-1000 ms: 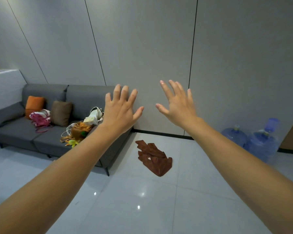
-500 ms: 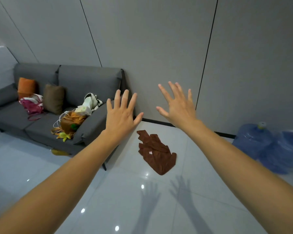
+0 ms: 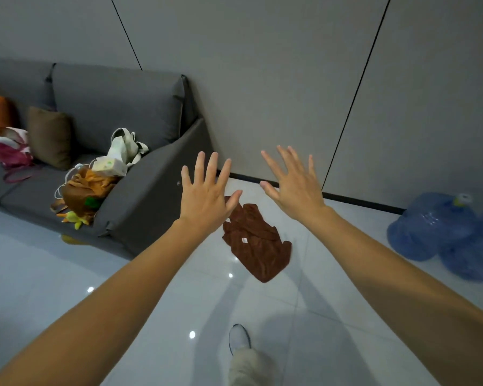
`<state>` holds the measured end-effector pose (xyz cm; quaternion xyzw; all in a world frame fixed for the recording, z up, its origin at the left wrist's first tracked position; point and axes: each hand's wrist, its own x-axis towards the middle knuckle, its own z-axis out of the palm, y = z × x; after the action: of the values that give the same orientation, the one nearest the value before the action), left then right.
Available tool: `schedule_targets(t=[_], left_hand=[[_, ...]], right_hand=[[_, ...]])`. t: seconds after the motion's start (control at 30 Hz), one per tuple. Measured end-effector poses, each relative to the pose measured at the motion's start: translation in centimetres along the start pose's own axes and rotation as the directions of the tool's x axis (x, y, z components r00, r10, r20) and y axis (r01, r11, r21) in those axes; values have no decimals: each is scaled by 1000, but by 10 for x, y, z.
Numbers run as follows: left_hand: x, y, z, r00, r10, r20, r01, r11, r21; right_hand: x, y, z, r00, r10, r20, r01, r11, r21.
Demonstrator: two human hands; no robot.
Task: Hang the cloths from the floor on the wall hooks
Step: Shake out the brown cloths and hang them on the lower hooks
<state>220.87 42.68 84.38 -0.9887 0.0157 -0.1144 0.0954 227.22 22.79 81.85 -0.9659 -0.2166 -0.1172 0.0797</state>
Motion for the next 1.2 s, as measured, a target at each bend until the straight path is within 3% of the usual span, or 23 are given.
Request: schedule_targets(t=[0.37, 0.6, 0.87, 1.2], left_hand=[[97, -27, 77, 992, -57, 111, 57, 998, 6], [134, 7, 156, 973, -169, 157, 164, 986, 44], [137, 49, 348, 955, -243, 172, 231, 969, 87], [119, 85, 641, 985, -160, 70, 151, 981, 123]], right_hand=[[118, 26, 85, 993, -101, 61, 100, 995, 25], [160, 72, 168, 977, -171, 128, 161, 984, 81], [156, 123, 367, 969, -219, 118, 209, 974, 93], [132, 157, 664, 960, -262, 94, 250, 961, 119]])
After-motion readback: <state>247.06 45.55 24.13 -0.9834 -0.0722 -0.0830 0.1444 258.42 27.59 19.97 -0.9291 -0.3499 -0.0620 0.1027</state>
